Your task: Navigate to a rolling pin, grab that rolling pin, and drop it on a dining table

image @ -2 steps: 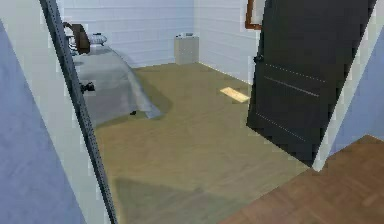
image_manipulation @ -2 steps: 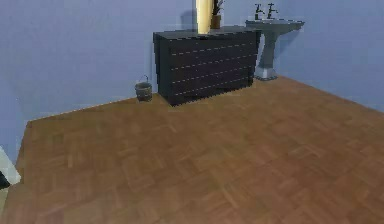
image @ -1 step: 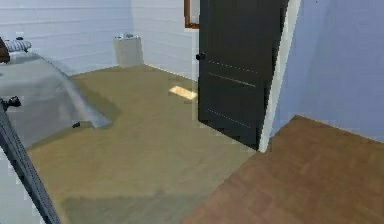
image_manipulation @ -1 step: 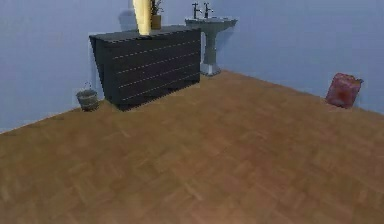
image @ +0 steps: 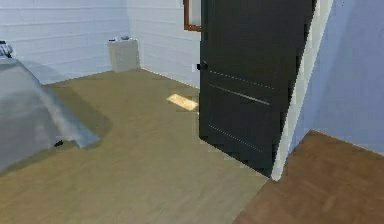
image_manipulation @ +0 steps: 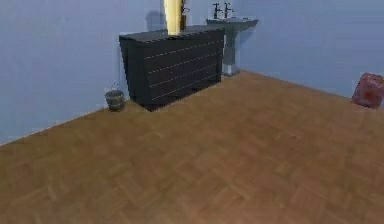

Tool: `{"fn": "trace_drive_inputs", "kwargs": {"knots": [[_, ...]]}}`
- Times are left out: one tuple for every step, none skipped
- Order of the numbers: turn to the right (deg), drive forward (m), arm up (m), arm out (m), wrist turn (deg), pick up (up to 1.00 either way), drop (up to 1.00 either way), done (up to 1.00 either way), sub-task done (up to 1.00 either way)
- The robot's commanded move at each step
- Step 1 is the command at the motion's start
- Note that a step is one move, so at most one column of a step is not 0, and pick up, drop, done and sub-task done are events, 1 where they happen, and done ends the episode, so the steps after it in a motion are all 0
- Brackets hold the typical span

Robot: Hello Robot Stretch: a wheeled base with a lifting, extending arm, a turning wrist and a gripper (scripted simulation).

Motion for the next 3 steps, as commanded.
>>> {"fn": "trace_drive_inputs", "kwargs": {"knots": [[-6.0, 0.0, 0.0, 0.0, 0.0, 0.0, 0.0, 0.0, 0.0], [0.0, 0.35, 0.0, 0.0, 0.0, 0.0, 0.0, 0.0, 0.0], [-45.0, 0.0, 0.0, 0.0, 0.0, 0.0, 0.0, 0.0, 0.0]]}}
